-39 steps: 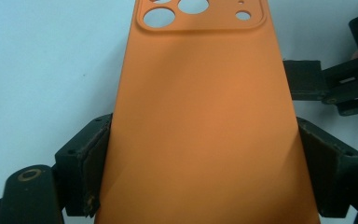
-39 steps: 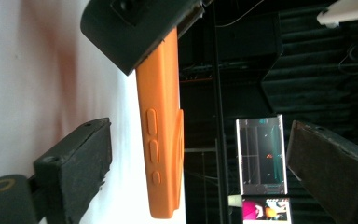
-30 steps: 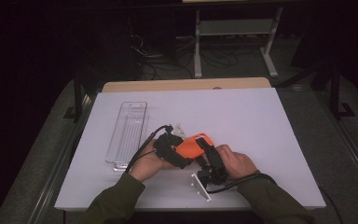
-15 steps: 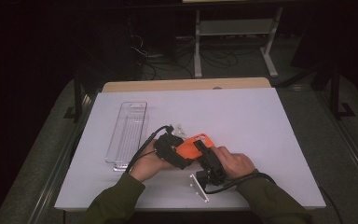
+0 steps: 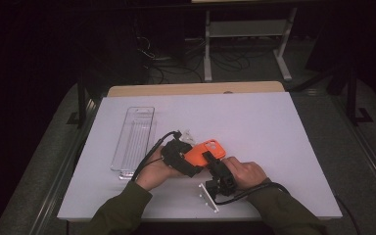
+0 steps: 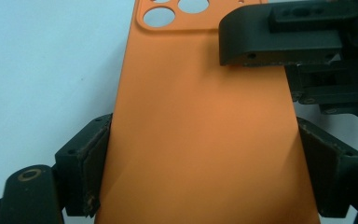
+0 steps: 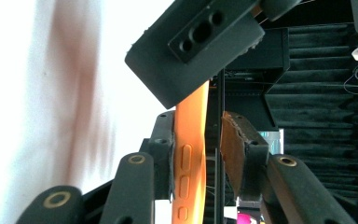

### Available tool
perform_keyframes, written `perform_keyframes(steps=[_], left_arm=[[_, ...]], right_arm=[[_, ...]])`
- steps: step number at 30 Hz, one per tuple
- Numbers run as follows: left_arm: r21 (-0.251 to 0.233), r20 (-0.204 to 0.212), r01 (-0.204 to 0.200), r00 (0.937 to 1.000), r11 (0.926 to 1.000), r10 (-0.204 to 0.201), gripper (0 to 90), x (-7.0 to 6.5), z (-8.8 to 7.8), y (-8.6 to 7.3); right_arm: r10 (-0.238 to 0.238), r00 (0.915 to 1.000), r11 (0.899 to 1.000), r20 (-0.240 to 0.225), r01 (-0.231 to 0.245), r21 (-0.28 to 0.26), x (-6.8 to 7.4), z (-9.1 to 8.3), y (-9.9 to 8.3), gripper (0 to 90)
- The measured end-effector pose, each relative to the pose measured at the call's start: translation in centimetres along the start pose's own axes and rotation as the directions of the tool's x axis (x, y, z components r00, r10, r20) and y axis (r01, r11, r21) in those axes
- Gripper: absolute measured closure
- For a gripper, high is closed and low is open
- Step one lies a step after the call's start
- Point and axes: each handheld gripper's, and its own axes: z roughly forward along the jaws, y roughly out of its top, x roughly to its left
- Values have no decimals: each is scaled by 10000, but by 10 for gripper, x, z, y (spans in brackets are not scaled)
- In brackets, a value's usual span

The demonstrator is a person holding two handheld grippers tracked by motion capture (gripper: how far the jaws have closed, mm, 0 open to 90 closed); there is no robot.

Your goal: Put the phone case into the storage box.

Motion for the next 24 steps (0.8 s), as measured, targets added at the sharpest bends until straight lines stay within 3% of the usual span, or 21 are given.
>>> perform_keyframes(steps=[5,6,22,24], left_arm=[[39,-8,-48,10000,10000,48,159,0,0,0],[29,-27,-38,10000,10000,38,158,0,0,0],[33,88,1,10000,10000,-2,158,1,-1,0],[-8,199,160,9997,9999,-160,158,1,0,0]], right_arm=[[170,9999,9998,8,-170,-41,3,1,2,693],[-60,10000,10000,-49,59,-21,2,0,2,703],[-142,9998,9999,114,143,-18,5,1,2,750],[-174,9998,9998,118,174,-25,5,1,2,757]])
